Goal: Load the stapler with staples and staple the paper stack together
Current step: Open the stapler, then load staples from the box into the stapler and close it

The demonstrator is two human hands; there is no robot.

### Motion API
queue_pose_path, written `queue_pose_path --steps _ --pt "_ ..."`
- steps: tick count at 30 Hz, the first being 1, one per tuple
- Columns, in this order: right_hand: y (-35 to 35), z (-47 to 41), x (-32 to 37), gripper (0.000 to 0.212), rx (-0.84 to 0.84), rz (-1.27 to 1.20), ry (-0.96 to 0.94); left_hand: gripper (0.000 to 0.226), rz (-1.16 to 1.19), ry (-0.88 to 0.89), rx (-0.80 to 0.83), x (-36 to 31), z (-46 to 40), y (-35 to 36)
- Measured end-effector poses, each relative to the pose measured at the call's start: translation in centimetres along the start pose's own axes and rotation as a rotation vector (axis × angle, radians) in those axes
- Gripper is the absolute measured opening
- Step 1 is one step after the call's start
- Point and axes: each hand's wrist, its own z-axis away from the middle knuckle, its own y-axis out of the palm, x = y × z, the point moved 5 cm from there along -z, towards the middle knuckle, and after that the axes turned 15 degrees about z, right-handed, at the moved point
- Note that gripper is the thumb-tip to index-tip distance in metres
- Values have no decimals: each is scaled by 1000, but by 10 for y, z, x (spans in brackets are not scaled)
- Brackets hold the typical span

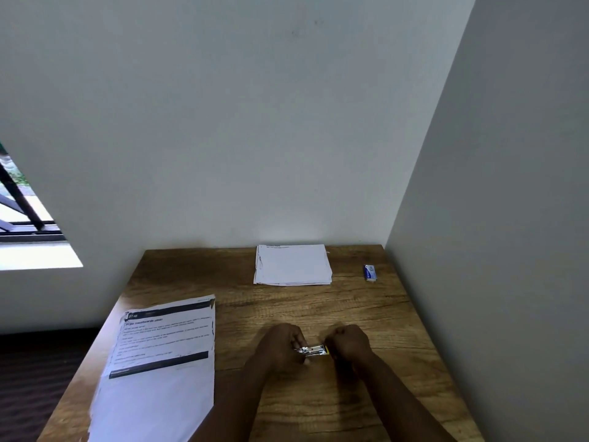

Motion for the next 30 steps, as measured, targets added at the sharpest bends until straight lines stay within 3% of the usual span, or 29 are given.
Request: queue_pose_path --steps 12,14,18,21,26,30 --pt "-4 -3 5 11 -7 84 -32 26 -115 -53 -27 2 4 1" --pt "-6 -4 7 9 4 65 -32 32 -122 -66 -37 -3 1 1" --pt "-13 -10 11 17 3 -14 -21 27 131 -64 -156 -24 -12 -1" --pt "-23 -18 12 22 -14 -81 0 24 342 -42 -136 -41 -27 3" --pt "-48 -45 9 23 -24 -146 50 26 370 -84 -1 -74 -64 8" --pt "-74 -74 4 16 -67 -167 115 28 371 -104 15 -102 -102 10"
